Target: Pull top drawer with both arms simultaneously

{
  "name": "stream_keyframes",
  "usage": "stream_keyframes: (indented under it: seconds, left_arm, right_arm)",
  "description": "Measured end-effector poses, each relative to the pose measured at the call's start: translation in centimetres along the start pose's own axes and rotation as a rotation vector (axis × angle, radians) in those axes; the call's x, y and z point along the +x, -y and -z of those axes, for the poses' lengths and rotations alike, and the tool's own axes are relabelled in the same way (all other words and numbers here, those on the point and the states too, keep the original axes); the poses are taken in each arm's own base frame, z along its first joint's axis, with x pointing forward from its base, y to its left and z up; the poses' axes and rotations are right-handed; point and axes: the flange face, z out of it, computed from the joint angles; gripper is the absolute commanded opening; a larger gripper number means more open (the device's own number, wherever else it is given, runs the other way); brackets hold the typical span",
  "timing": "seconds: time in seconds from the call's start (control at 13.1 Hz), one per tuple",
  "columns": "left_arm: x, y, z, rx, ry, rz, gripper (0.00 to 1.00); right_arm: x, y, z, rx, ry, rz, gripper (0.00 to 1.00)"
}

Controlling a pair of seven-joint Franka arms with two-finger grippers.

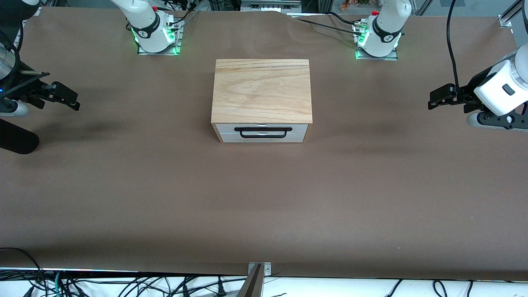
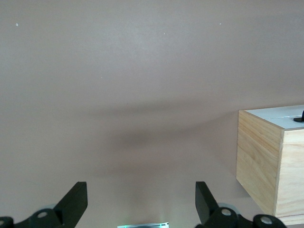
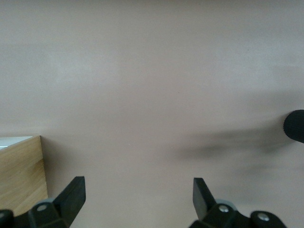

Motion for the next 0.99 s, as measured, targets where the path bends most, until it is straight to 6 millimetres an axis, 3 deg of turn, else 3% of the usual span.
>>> stream_keyframes:
  seconds: [0.99]
  left_arm:
    - [0.14,0.06,-0.23,0.0,0.005,0.001,1.0]
  right_arm:
    - [-0.37,0.09,-0.29,-0.002,0.034,0.002,1.0]
